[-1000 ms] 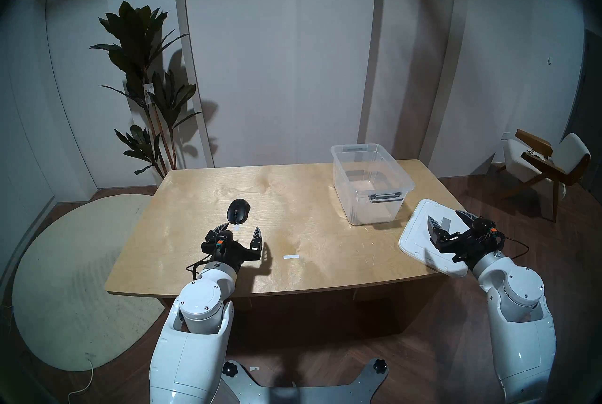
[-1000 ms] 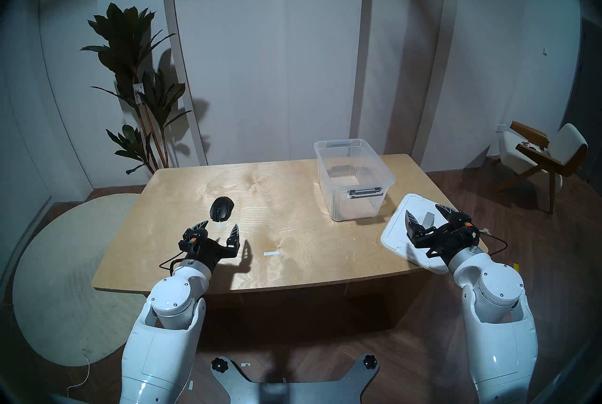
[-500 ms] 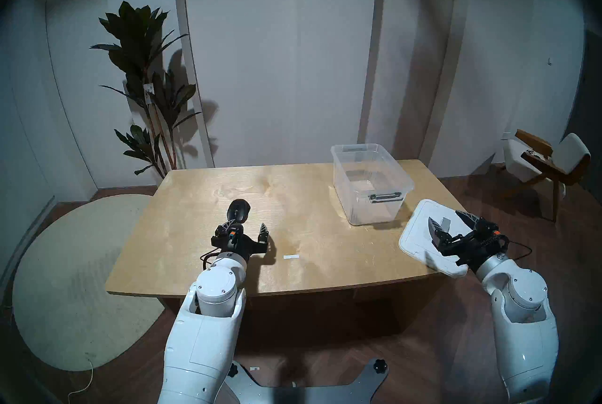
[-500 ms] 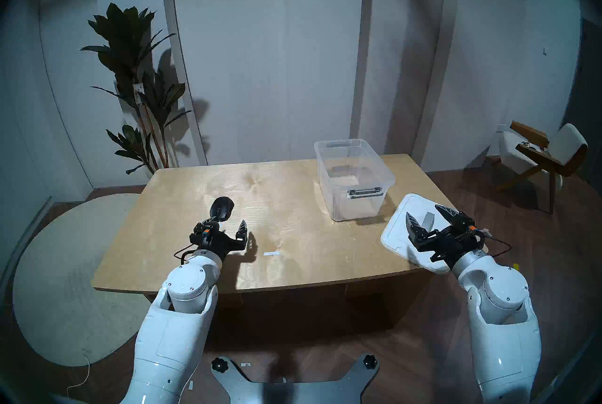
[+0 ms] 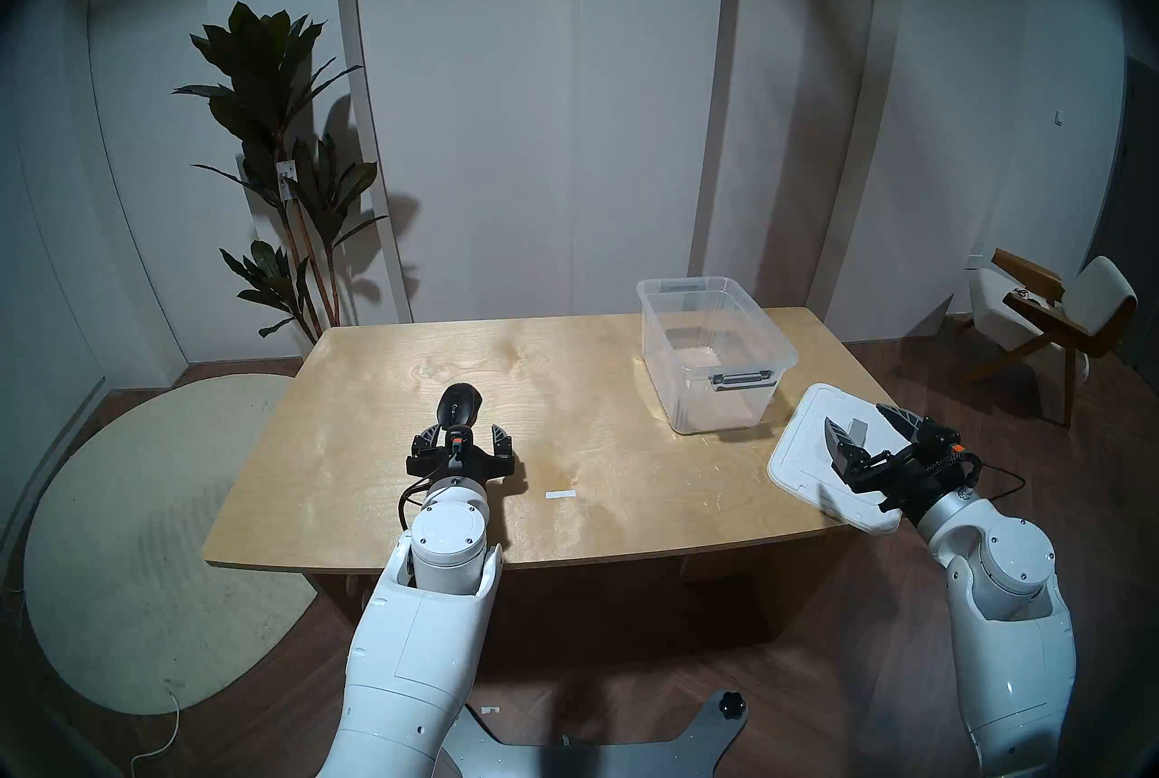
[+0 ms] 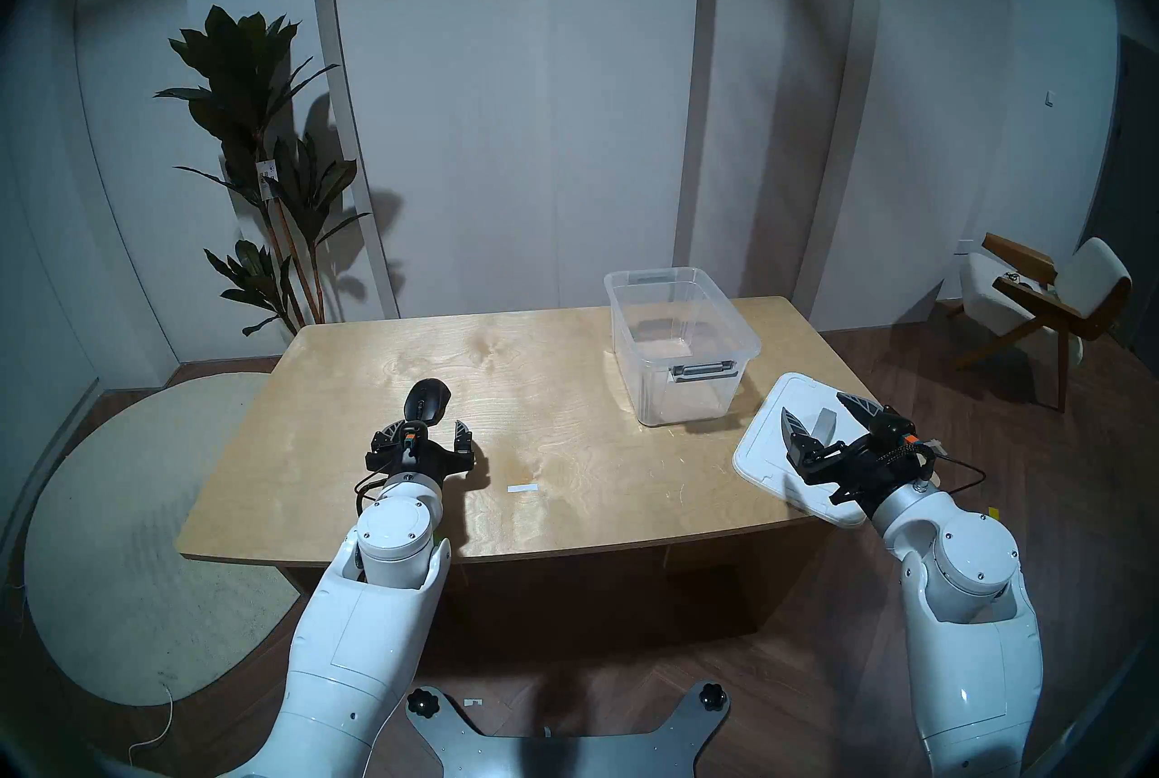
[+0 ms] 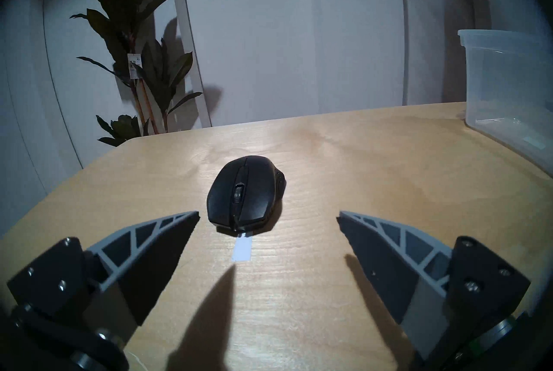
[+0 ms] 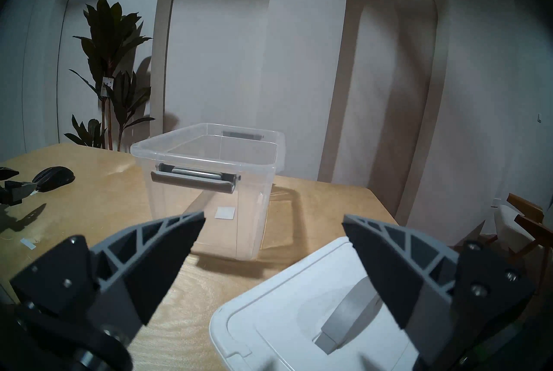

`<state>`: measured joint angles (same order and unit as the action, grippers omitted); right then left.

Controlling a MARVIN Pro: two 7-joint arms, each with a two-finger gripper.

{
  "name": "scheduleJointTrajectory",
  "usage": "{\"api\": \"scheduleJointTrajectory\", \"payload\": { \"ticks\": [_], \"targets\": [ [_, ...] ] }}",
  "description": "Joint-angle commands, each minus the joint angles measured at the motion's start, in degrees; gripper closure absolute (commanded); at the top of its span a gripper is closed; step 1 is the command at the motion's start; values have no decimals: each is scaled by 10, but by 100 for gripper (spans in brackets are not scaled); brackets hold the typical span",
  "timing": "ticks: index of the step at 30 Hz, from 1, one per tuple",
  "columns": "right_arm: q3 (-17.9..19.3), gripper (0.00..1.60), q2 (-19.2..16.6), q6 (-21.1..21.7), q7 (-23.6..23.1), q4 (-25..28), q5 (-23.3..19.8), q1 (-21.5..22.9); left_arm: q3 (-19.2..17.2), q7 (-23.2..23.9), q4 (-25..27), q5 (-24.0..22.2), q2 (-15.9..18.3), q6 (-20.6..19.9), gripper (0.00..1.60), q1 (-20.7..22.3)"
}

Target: Open a storage container and put mouse inside

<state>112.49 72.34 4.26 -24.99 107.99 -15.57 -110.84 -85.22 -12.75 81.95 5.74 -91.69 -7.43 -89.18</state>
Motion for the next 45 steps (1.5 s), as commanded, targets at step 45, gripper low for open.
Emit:
{"api": "scheduleJointTrajectory", "payload": {
  "ticks": [45],
  "targets": [
    [2,0,1,-10,4,9,0,4,-48,67,-156,-55,36,26,0,127]
  ]
}}
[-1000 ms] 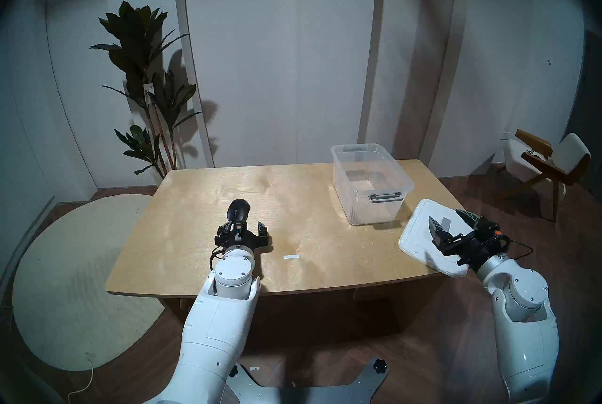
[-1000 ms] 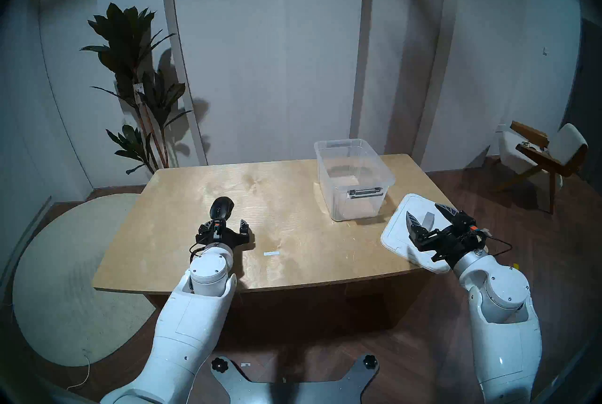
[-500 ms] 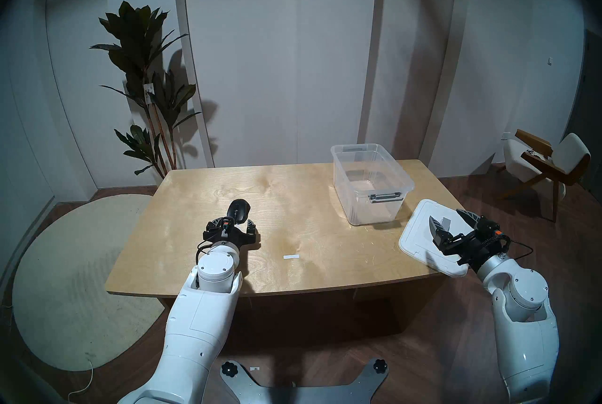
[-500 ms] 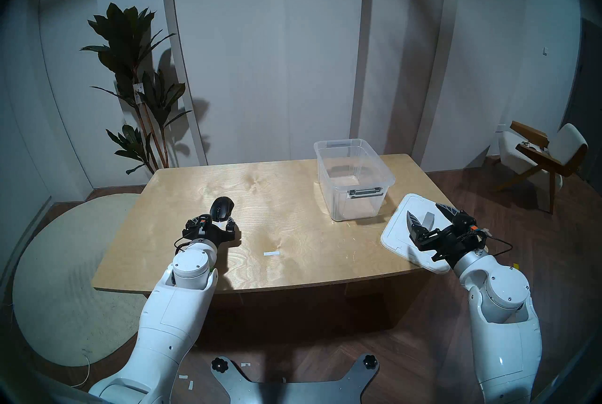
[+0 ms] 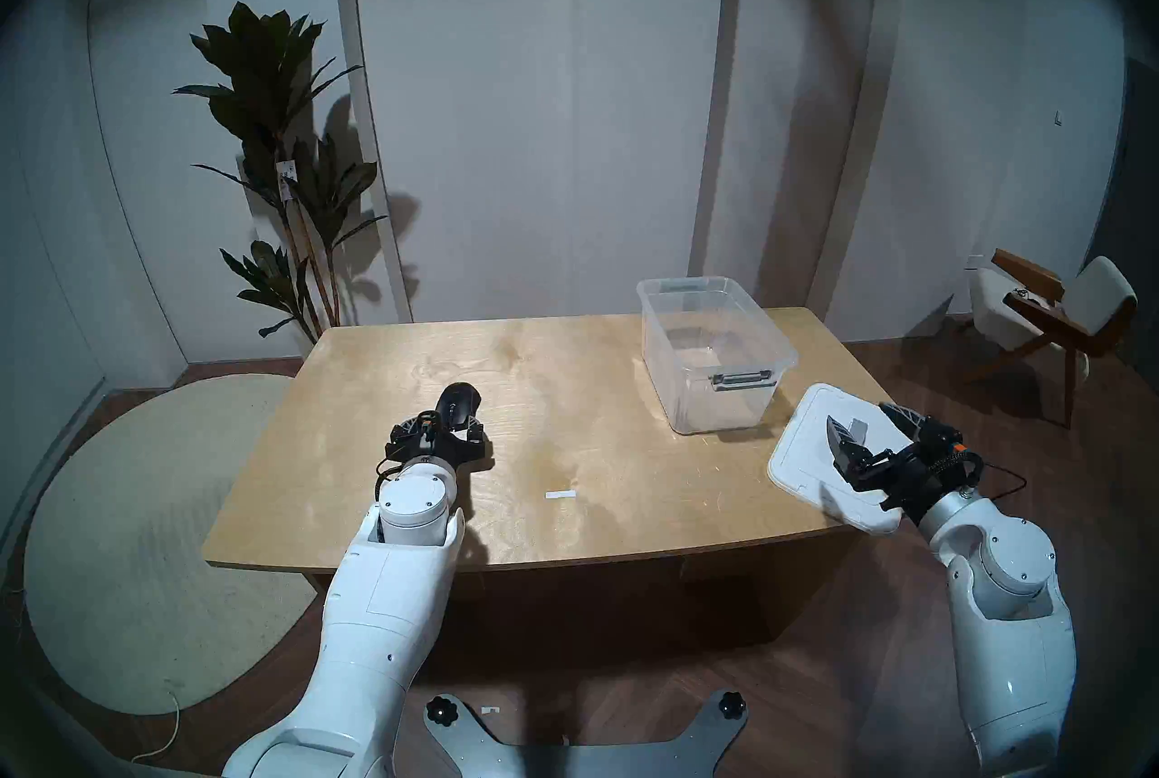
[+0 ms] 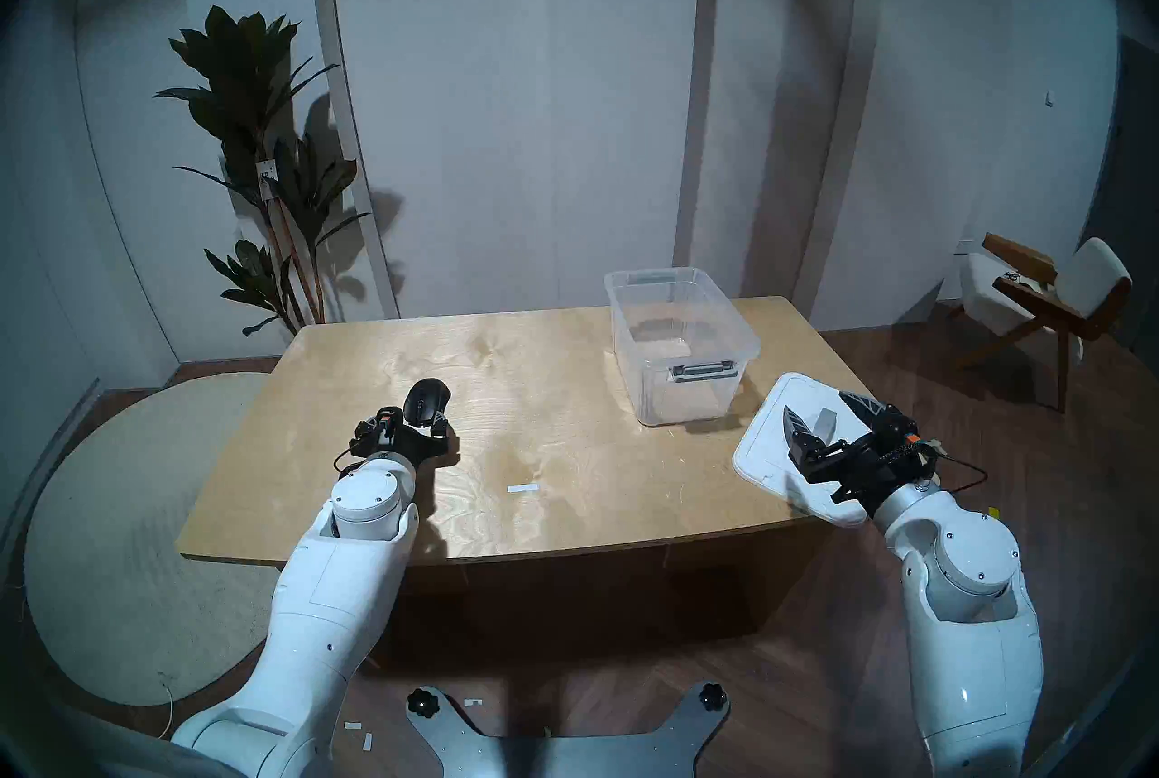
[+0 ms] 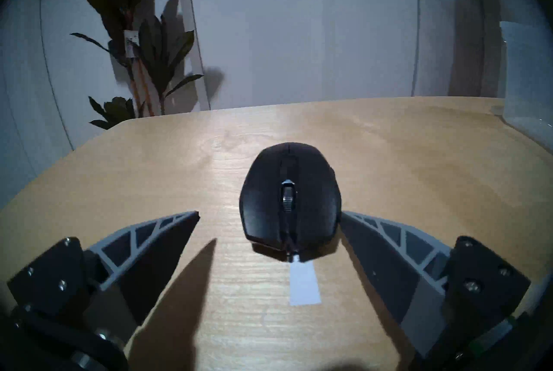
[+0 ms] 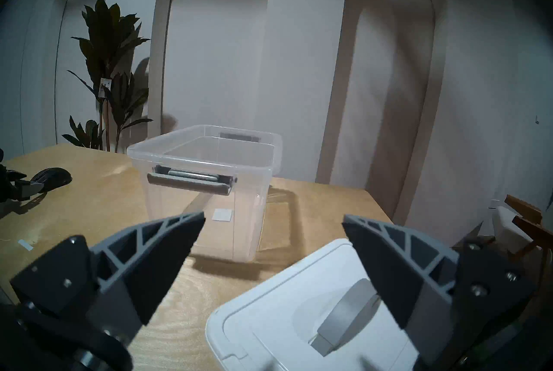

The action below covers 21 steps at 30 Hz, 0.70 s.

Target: Open a storage container and put mouse inside

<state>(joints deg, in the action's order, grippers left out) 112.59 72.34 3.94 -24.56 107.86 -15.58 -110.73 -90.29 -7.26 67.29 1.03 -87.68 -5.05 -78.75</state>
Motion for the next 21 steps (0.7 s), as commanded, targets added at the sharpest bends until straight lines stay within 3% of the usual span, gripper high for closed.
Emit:
{"api": "scheduleJointTrajectory", "payload": {
  "ticks": [1,3,11,16,21],
  "targets": [
    [0,0,1,-7,0,11,0,3,4,19,-12,-11,-3,6,0,23],
    [0,0,0,-6,0,11,0,3,6,57,-15,-29,2,18,0,22],
    [0,0,0,-7,0,11,0,3,21,107,-54,-29,24,57,0,35],
    [0,0,0,-7,0,10,0,3,0,36,-97,-19,9,22,0,65],
    [0,0,0,-7,0,11,0,3,-16,2,-124,-25,1,26,0,82]
  ]
}}
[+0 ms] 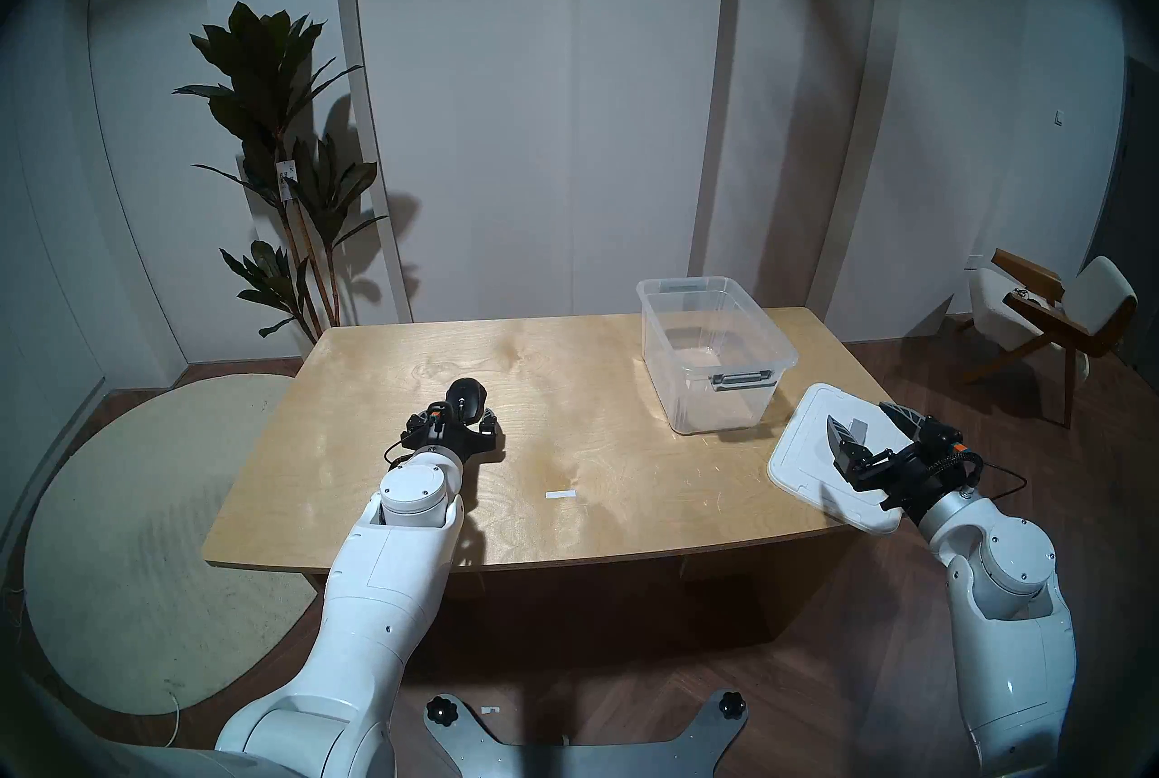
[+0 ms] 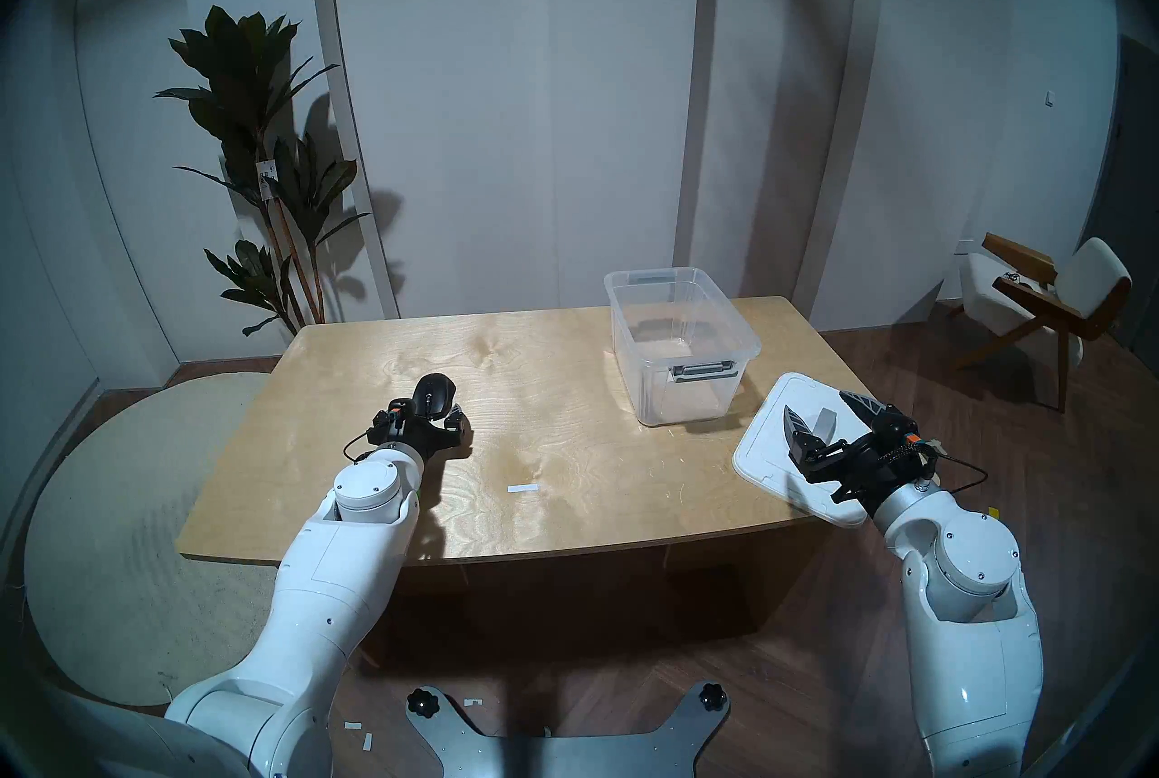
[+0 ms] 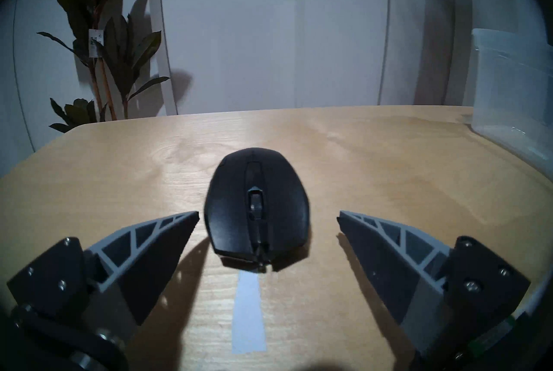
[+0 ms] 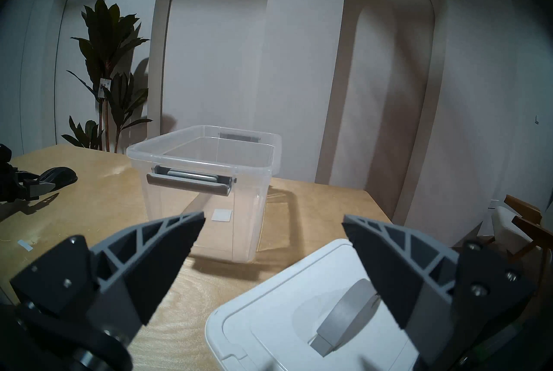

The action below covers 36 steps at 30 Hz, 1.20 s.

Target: Open a storage container and put mouse inside

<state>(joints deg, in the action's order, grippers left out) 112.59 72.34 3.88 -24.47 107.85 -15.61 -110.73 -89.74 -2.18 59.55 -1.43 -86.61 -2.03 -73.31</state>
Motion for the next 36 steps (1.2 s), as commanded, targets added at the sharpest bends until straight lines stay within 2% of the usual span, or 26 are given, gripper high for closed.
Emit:
{"api": "scheduleJointTrajectory", "payload": {
  "ticks": [1,4,8,9,12,13,18,22,29,31,36],
  "targets": [
    [0,0,0,-6,0,11,0,3,-24,-51,-51,-3,-12,-3,0,32],
    [0,0,0,-7,0,11,0,2,-21,-50,-62,-3,-16,8,0,41],
    [0,0,0,-6,0,11,0,3,-9,-26,-77,0,-15,20,0,48],
    [0,0,0,-6,0,11,0,3,-4,-3,-81,-3,-9,25,0,48],
    [0,0,0,-6,0,11,0,3,15,24,-101,-6,5,48,0,54],
    [0,0,0,-6,0,10,0,3,16,47,-128,-6,14,59,0,66],
    [0,0,0,-6,0,10,-1,3,22,71,-151,5,33,83,0,74],
    [0,0,-1,-5,0,10,-1,3,20,86,-174,8,53,86,0,87],
    [0,0,-1,-5,0,9,-1,3,21,100,-220,10,60,72,0,113],
    [0,0,-1,-5,0,9,-1,3,17,111,-229,4,61,55,0,120],
    [0,0,-1,-5,0,9,-1,3,16,111,-255,6,60,53,0,138]
  ]
}}
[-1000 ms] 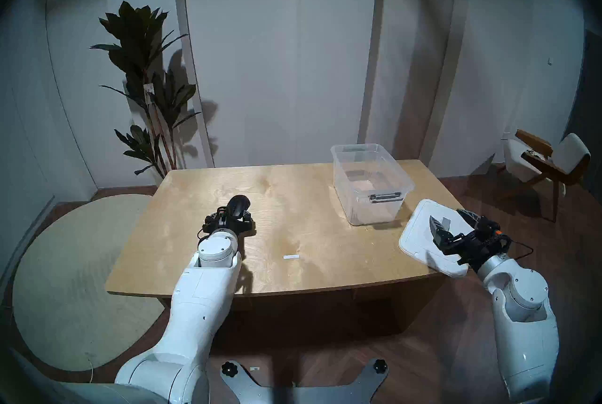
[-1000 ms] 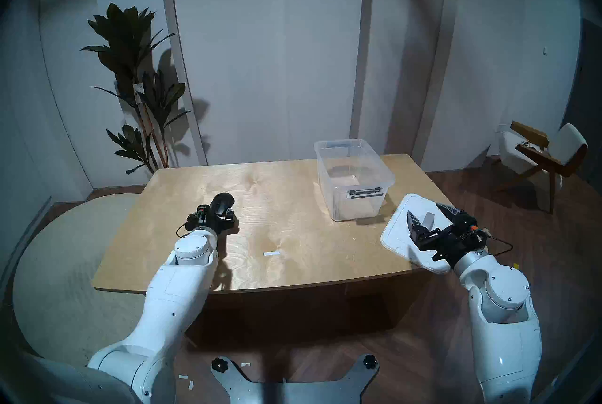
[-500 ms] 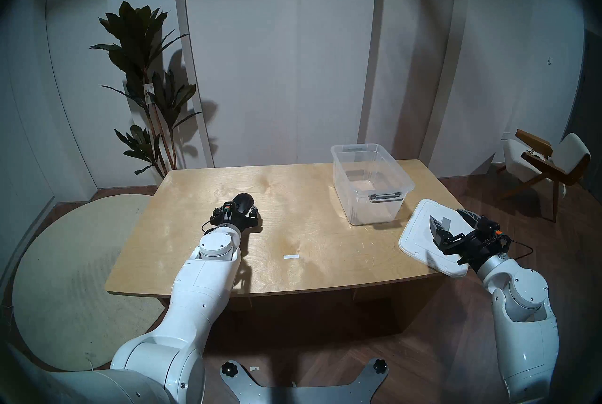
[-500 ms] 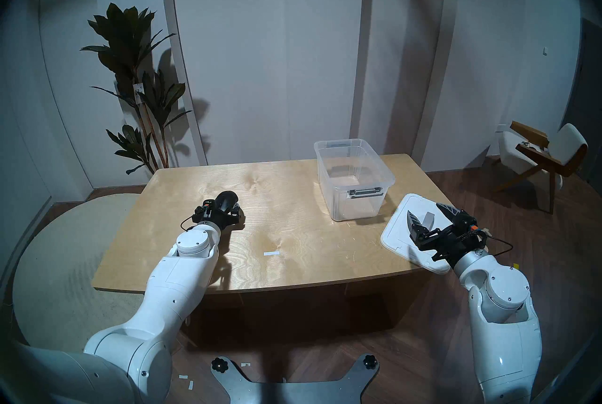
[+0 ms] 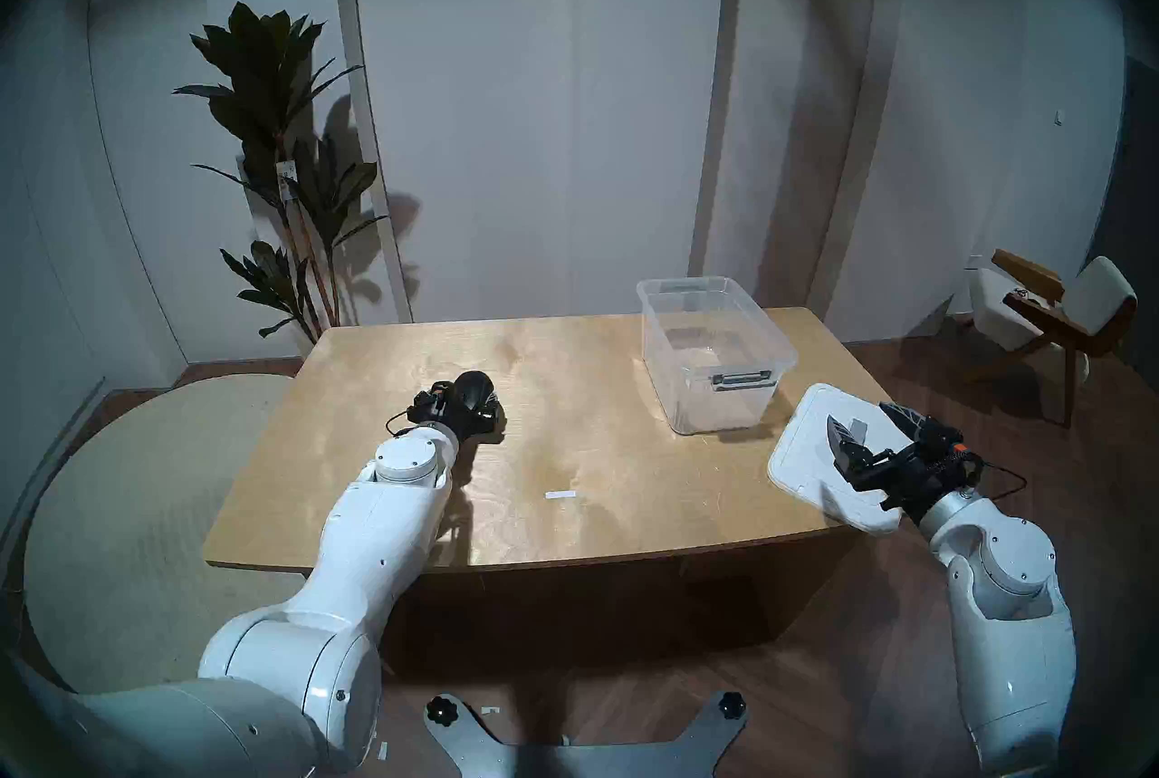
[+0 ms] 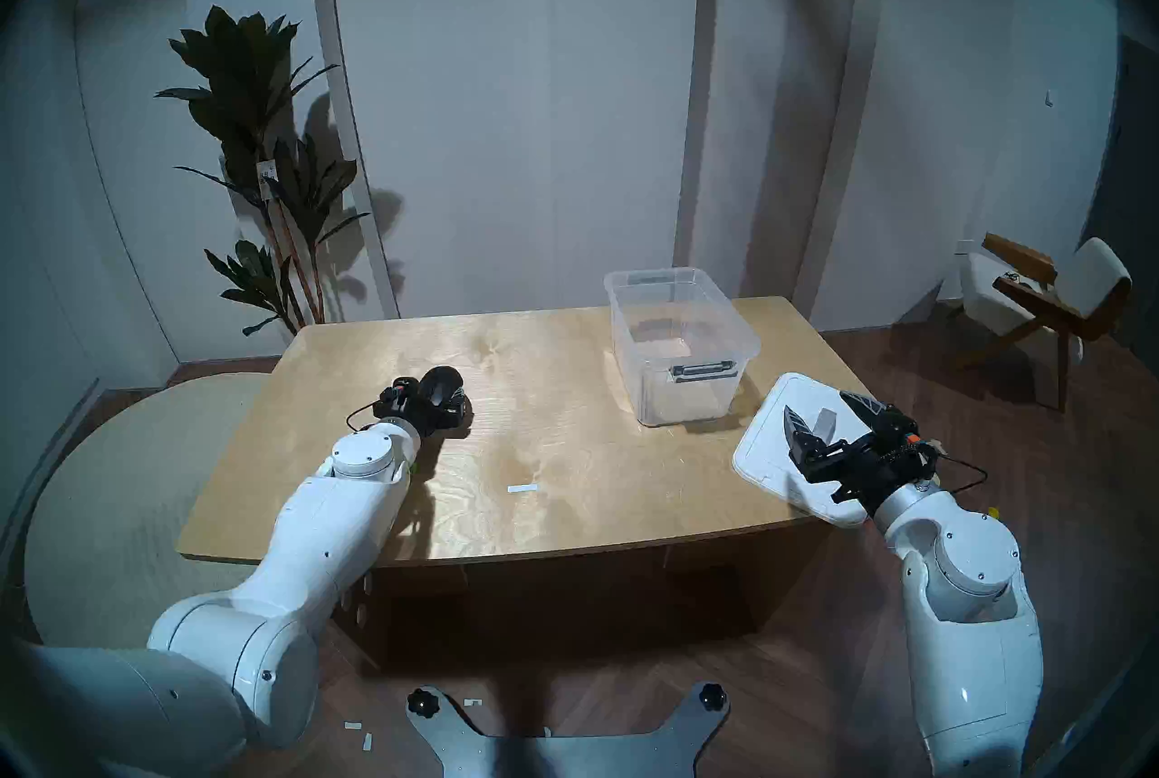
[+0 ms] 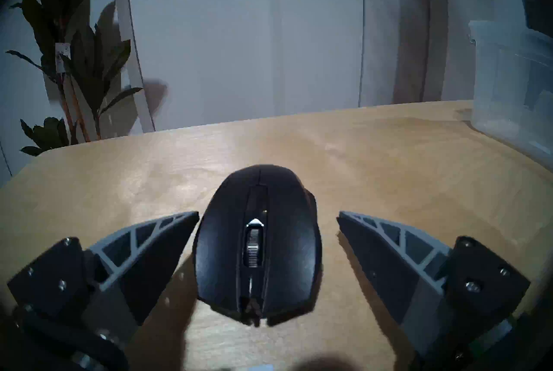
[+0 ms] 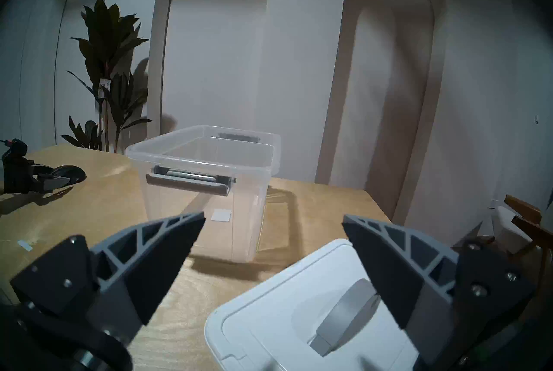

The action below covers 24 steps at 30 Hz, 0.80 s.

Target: Open a storage container and put mouse inside

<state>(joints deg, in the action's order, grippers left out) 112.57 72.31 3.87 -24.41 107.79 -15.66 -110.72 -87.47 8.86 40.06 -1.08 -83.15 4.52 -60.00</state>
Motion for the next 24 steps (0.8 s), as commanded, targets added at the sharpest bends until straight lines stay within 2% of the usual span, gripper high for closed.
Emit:
{"api": "scheduleJointTrajectory", "payload": {
  "ticks": [1,4,5,6,7,8,12,14,16,18,24],
  "targets": [
    [0,0,-1,-4,-1,10,0,3,-7,1,-65,3,25,-13,0,8],
    [0,0,-1,-5,-1,10,0,3,-15,3,-90,-4,21,-9,0,24],
    [0,0,-1,-5,-1,10,0,3,-18,2,-93,-5,20,-8,17,26],
    [0,0,-1,-5,-1,10,0,3,-20,0,-100,-5,19,-6,66,30],
    [0,0,-1,-5,-1,10,0,3,-23,-1,-100,-8,18,-6,94,30],
    [0,0,-1,-5,-1,10,0,3,-26,2,-110,-10,18,-3,160,35],
    [0,0,-1,-5,-1,10,0,3,-22,11,-131,-4,23,13,160,47],
    [0,0,0,-5,-1,11,0,3,-20,32,-137,-6,27,49,160,52],
    [0,0,0,-6,-1,11,0,2,-16,43,-112,-4,29,66,160,43],
    [0,0,0,-6,-1,11,0,2,-13,70,-36,-6,28,79,160,14],
    [0,0,-1,-4,-1,9,-1,3,-10,94,-5,-8,19,126,160,43]
  ]
}}
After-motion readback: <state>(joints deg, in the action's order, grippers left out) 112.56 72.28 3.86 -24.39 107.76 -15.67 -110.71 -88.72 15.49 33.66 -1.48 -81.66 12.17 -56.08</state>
